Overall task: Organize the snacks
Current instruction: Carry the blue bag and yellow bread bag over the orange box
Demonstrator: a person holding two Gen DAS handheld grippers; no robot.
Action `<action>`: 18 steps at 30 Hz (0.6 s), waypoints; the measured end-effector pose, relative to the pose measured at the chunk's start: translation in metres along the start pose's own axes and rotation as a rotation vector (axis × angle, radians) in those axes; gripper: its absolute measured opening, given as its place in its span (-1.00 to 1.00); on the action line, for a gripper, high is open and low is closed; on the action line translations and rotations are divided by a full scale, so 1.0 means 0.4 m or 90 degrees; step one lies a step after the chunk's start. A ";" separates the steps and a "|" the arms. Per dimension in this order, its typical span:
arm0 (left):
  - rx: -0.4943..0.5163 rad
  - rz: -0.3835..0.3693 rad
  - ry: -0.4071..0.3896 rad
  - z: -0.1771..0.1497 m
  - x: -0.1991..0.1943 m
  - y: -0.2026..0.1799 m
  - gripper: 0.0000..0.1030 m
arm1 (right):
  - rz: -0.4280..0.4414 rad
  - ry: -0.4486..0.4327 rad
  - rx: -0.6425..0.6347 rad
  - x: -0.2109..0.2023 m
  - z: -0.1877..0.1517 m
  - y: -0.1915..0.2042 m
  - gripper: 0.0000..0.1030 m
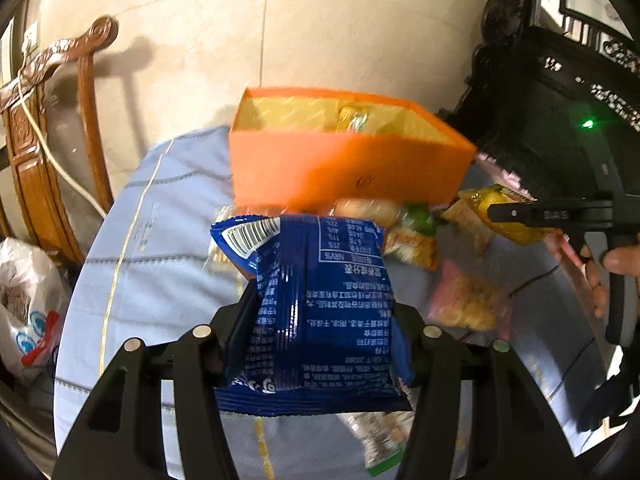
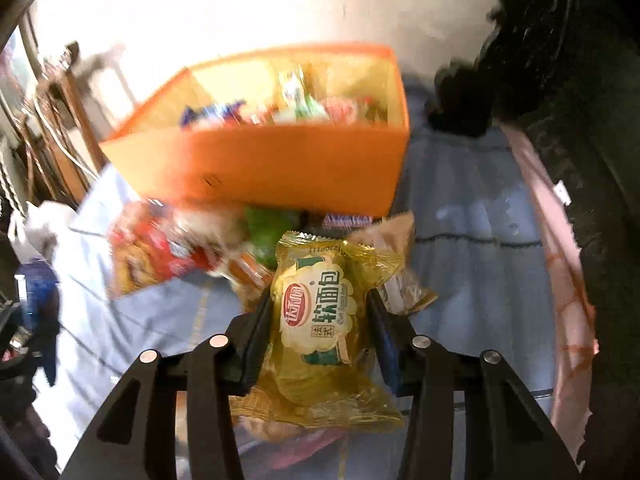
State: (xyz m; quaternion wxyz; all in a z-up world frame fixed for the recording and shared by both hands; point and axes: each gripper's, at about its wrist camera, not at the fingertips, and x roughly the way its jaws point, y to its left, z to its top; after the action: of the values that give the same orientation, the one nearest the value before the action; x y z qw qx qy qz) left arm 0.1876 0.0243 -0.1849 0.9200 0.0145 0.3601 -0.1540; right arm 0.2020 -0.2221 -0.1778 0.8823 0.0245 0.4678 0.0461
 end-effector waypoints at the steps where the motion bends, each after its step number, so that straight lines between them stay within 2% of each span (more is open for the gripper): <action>1: 0.001 -0.003 -0.006 0.011 -0.004 -0.004 0.06 | 0.004 -0.013 -0.002 -0.024 0.007 0.004 -0.10; 7: 0.012 -0.023 -0.051 0.118 -0.032 -0.034 0.06 | 0.023 -0.097 -0.015 -0.165 0.087 0.033 -0.10; 16: 0.024 -0.030 -0.126 0.337 -0.052 -0.036 0.06 | 0.020 -0.170 -0.020 -0.269 0.218 0.041 -0.10; 18: 0.032 -0.016 -0.140 0.380 -0.055 -0.043 0.07 | 0.019 -0.180 -0.020 -0.282 0.239 0.042 -0.11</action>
State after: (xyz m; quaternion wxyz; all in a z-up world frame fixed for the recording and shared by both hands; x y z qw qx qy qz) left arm 0.2673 -0.0071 -0.0564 0.9514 0.0161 0.2528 -0.1753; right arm 0.2172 -0.2172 -0.0297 0.9390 0.0238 0.3374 0.0628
